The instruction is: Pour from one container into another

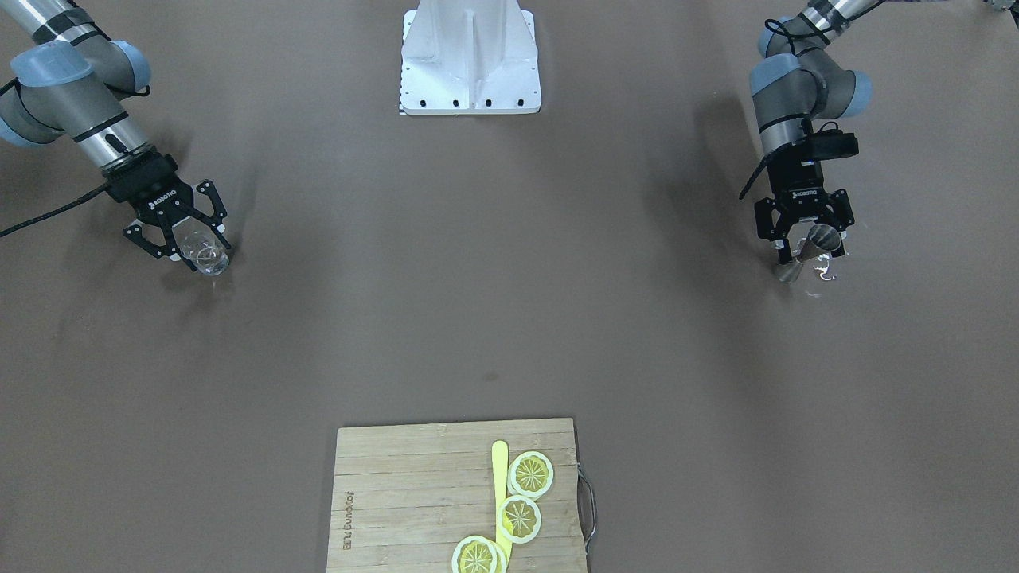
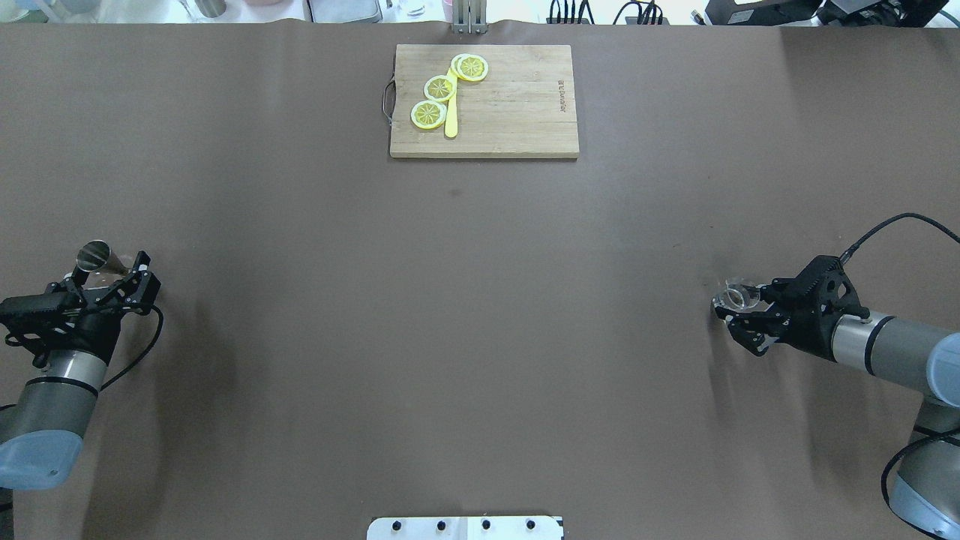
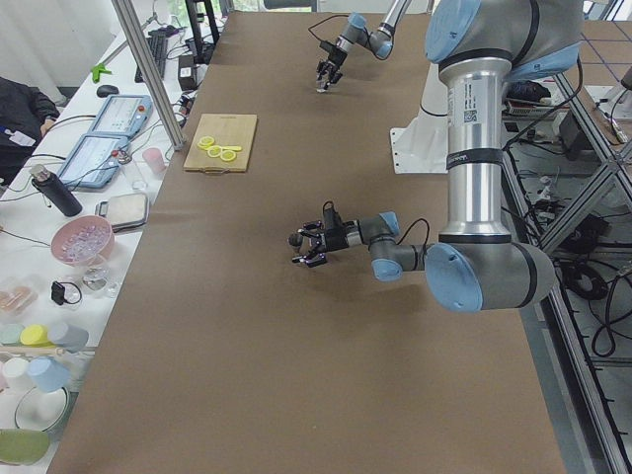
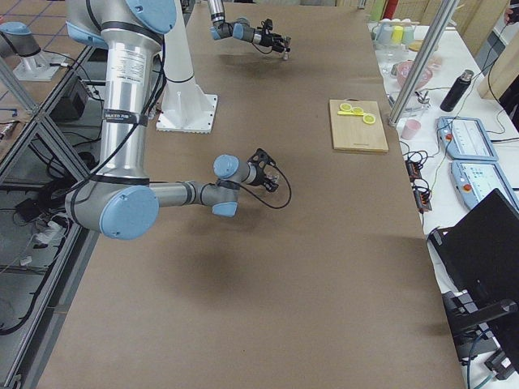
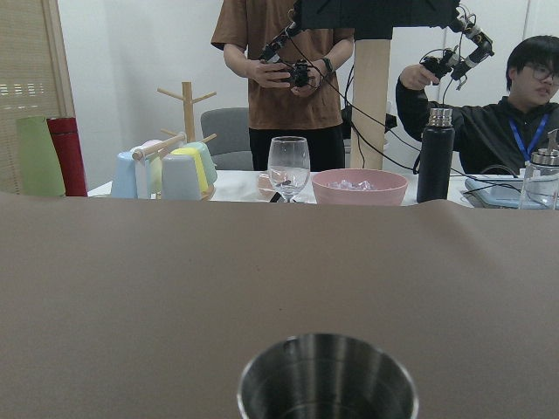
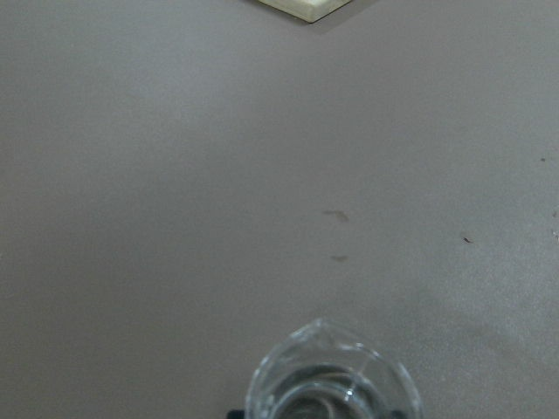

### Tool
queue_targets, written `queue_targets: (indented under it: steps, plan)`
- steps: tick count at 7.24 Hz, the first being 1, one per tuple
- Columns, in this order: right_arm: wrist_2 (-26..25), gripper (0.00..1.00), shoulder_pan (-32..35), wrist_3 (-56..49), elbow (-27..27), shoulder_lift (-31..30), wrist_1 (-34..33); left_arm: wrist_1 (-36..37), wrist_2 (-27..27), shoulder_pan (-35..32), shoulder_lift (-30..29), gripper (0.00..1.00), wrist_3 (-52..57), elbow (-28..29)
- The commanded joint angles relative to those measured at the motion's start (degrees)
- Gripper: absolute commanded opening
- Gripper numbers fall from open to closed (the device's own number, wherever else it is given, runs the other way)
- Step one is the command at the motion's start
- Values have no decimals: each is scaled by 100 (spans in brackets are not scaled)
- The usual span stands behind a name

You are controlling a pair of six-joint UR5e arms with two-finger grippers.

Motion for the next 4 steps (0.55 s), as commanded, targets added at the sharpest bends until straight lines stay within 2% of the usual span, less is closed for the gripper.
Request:
queue_targets:
  steps: [1,2,3,4]
  plan:
    - [38,25,26,-3,30,1,-1,-14,-3,64,-16,76,-6,9]
    - [38,6,52,-3,56,-7,-1,-14,-20,73,-42,63,-14,9]
    - [108,0,131,-11,91,-16,-9,-14,-38,73,-51,54,-6,18]
    - [387,0,358,-55,135,-51,-62,-14,-64,73,-60,48,-14,27]
